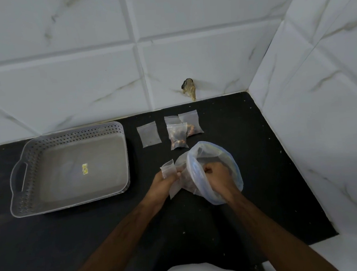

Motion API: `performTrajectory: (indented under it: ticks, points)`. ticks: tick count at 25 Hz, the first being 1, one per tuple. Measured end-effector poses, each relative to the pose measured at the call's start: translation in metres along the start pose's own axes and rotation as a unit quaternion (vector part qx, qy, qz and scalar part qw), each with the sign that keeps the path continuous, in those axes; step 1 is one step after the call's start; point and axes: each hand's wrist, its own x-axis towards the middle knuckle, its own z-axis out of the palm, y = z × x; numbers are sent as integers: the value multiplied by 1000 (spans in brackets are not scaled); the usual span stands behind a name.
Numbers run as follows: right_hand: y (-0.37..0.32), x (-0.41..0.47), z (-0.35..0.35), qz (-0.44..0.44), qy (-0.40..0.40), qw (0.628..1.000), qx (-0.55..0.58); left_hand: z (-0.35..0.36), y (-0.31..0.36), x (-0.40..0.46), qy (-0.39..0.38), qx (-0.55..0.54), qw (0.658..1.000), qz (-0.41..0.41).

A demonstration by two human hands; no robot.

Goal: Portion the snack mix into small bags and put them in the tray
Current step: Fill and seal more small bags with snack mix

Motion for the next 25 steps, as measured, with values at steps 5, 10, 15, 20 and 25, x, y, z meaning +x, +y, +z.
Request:
performTrajectory:
  ticks: [5, 10, 15, 20, 25]
  points:
    - [-7, 12, 3, 141, -43, 982, 119, -2, 1, -4, 3, -27, 1000, 16]
    - [-19, 6, -11, 180, -61, 946, 261, -10, 5, -5, 24, 74, 996, 52]
    - [-17, -13, -37, 110, -79, 955, 264, -24, 2, -9, 58, 195, 971, 128]
    - [-6, -33, -60, 83, -82, 953, 279, -16, 31, -28, 31, 221, 947, 229]
    - [-17, -59, -88, 40, -69, 944, 321, -8, 40, -28, 47, 287, 911, 292]
